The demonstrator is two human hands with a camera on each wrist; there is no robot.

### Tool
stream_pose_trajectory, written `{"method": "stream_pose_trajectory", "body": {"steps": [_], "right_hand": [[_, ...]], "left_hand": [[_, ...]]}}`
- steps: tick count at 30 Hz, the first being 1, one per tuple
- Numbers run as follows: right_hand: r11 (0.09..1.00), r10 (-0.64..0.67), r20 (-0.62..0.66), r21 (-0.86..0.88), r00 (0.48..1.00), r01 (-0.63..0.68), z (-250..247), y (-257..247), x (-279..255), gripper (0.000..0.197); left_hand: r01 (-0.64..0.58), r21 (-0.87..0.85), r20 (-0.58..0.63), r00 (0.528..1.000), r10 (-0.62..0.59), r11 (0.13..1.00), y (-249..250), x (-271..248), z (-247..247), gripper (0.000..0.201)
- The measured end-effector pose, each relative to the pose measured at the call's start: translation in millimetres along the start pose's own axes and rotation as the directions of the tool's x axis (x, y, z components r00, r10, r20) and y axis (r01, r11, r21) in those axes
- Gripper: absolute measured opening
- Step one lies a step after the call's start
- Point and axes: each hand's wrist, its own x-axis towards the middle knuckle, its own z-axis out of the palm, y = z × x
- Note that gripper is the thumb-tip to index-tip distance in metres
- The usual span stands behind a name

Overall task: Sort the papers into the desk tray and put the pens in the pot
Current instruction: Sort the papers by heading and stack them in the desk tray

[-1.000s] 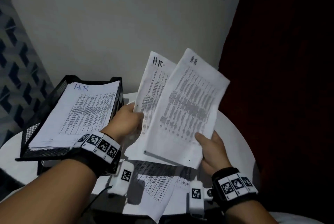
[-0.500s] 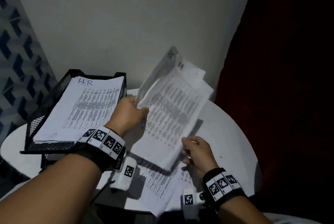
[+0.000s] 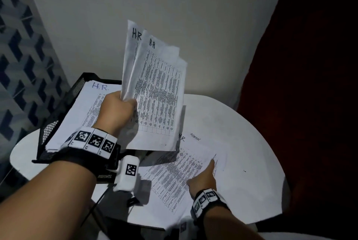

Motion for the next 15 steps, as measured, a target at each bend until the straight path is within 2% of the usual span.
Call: {"method": "stream_pose_trajectory", "body": {"steps": [2,3,5,6,7,9,10,11,13,15], "right_hand": [[0.999,0.032,-0.016,0.033,0.999,-0.032,1.7,-3.0,1.6,0.097],[0.999,0.022,-0.028,0.038,0.999,-0.021,-0.2,-4.2,4.2,0.081],[0.999,-0.028,-0.041,0.039,0.999,0.029,-15.3,-6.4,11.9,0.032],[0.996,-0.051,-0.048,0.070,0.998,0.054,-26.6,-6.5,16.5,0.017],[0.987,-0.077,-0.067,0.134,0.995,0.085,-38.4,-6.6,22.9,0.019],[0.960,-0.078,-0.103,0.260,0.992,0.103,-67.6,-7.7,38.4,0.045],[0.946,-0.078,-0.135,0.303,0.988,0.116,-83.5,-9.3,44.2,0.051],[0.926,-0.088,-0.165,0.351,0.982,0.141,-100.6,-10.6,49.0,0.050],[0.872,-0.106,-0.206,0.452,0.973,0.190,-136.6,-15.1,50.4,0.025],[0.788,-0.109,-0.175,0.585,0.978,0.193,-165.9,-18.6,44.8,0.014]], "left_hand": [[0.000,0.002,-0.003,1.000,0.000,1.000,-0.4,0.2,-0.8,0.009],[0.002,0.006,-0.008,1.000,-0.002,1.000,-1.1,1.3,-1.0,0.008],[0.011,0.010,-0.010,1.000,-0.011,1.000,-2.5,4.0,-0.7,0.008],[0.009,0.015,-0.008,1.000,-0.009,1.000,-2.8,4.8,-0.4,0.008],[0.006,0.025,-0.001,1.000,-0.006,1.000,-3.4,5.6,0.0,0.008],[-0.008,0.044,0.016,1.000,0.007,0.999,-5.2,6.6,2.4,0.009],[-0.019,0.053,0.028,0.999,0.017,0.998,-5.2,6.0,4.7,0.010],[-0.033,0.069,0.036,0.999,0.030,0.997,-4.8,4.9,7.4,0.011],[-0.051,0.085,0.033,0.998,0.049,0.995,-3.6,2.6,13.0,0.012],[-0.052,0.099,0.047,0.998,0.048,0.994,0.7,-4.1,17.6,0.013]]}}
